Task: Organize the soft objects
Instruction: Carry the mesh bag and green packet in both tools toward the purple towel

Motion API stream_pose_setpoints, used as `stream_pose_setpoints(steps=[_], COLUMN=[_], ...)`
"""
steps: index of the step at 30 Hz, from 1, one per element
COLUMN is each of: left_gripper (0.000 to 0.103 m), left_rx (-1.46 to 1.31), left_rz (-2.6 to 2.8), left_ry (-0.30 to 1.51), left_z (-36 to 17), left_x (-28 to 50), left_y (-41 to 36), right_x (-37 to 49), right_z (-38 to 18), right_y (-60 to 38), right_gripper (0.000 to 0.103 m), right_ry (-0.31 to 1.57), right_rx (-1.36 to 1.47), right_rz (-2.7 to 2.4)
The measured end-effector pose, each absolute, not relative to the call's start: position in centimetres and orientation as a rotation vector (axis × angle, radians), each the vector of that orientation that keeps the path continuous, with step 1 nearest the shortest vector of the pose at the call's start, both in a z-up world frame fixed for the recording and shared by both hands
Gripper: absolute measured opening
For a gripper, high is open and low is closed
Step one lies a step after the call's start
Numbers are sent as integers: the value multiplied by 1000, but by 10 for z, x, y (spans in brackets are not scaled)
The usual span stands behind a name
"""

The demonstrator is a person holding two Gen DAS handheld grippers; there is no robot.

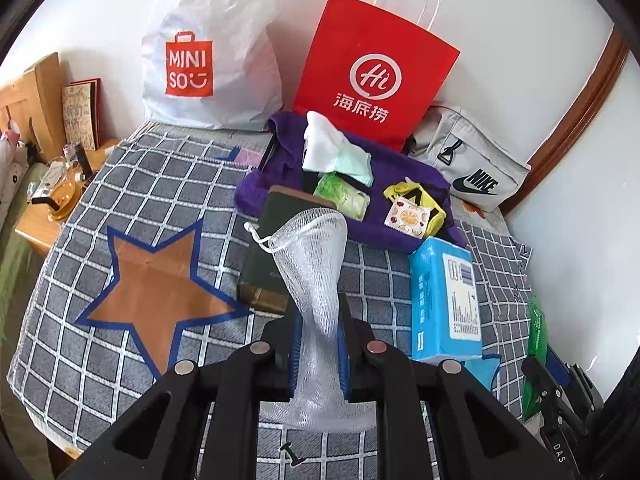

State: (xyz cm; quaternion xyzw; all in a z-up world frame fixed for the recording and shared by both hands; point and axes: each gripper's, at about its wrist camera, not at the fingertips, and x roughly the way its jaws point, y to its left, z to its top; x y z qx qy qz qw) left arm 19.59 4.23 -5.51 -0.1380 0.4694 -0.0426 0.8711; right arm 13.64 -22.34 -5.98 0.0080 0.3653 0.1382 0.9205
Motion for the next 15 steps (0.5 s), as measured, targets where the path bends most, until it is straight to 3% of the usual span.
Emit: stream_pose_setpoints(steps=[15], left_gripper=[15], left_rx=[-255], left_rz=[-138], left_ry=[960], left_z=[-41], left_x=[245], left_y=[27], right_x=[200], right_z=[-37], right_y=[-237], right_gripper=[30], right_ry=[741], right_rx=[39], right_rz=[203])
